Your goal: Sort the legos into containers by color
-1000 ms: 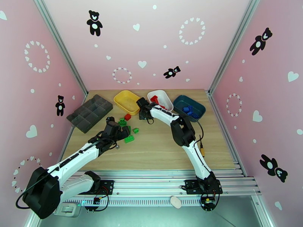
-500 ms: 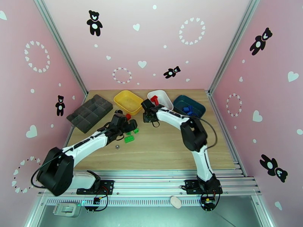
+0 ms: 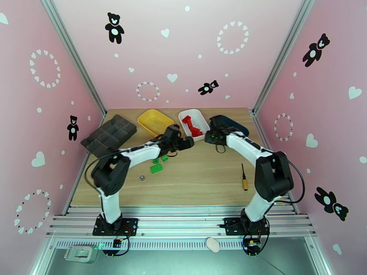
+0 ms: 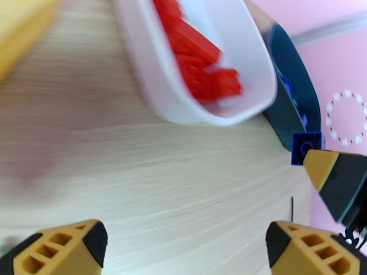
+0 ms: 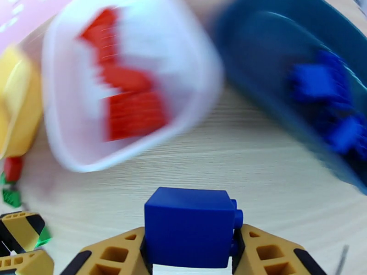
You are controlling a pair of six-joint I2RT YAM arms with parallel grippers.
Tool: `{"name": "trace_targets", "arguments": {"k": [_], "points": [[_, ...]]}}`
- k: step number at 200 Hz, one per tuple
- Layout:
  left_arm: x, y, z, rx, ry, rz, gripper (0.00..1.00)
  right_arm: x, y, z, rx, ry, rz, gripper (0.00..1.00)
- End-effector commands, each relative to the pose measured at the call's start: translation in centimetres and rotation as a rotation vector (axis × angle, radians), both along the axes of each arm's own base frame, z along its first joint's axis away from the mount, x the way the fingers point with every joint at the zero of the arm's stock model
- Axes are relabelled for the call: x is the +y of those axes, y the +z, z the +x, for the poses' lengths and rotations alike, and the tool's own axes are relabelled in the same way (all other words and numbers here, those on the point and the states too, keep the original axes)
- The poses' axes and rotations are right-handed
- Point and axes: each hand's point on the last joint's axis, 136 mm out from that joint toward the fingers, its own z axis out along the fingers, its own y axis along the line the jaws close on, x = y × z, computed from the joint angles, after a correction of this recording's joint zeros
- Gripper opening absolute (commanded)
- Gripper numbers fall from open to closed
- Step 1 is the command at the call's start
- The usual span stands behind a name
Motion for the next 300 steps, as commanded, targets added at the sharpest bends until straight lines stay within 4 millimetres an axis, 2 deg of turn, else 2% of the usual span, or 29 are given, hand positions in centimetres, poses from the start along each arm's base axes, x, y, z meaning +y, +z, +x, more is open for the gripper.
{"name": "trace_targets", "arguments": {"k": [1, 29, 43, 57, 92, 133, 154, 174, 227, 273, 300], "points": [[-4.3, 1.2, -0.1, 0.010, -0.080, -0.069, 0.97, -3.1, 2.1, 0.4, -0.049, -0.035, 0.030, 0.38], [-8.1, 2.1, 0.3, -0.002, -0.131, -0.087, 0.96, -6.9, 2.4, 1.9, -0.055, -0.117, 0.041, 0.39], [-8.9, 2.8, 0.5, -0.011, -0.140, -0.099, 0.96, -8.2, 2.3, 3.0, -0.041, -0.145, 0.037, 0.41], [-8.9, 3.5, 0.7, -0.025, -0.137, -0.096, 0.95, -9.2, 2.0, 3.9, -0.030, -0.167, 0.042, 0.45], [-6.5, 5.0, 0.5, -0.093, -0.099, -0.012, 0.96, -9.9, 2.3, 5.6, -0.036, -0.184, 0.051, 0.61], [-0.6, 5.7, 0.3, -0.155, 0.015, 0.171, 0.94, -9.1, 3.5, 5.5, -0.072, -0.168, 0.090, 0.64], [3.2, 5.6, 0.1, -0.184, 0.091, 0.298, 0.93, -7.6, 4.2, 4.8, -0.094, -0.129, 0.104, 0.63], [6.7, 5.1, -0.1, -0.186, 0.152, 0.400, 0.92, -5.2, 4.9, 4.1, -0.114, -0.071, 0.119, 0.61], [15.1, 3.0, -0.7, -0.135, 0.287, 0.507, 0.82, 3.5, 5.4, 1.5, -0.127, 0.135, 0.112, 0.56], [20.2, 1.4, -0.1, -0.086, 0.368, 0.565, 0.78, 10.6, 5.2, -0.7, -0.121, 0.278, 0.137, 0.52], [21.9, 0.1, 0.8, -0.050, 0.366, 0.612, 0.75, 12.9, 4.9, -1.7, -0.114, 0.318, 0.154, 0.51]]}}
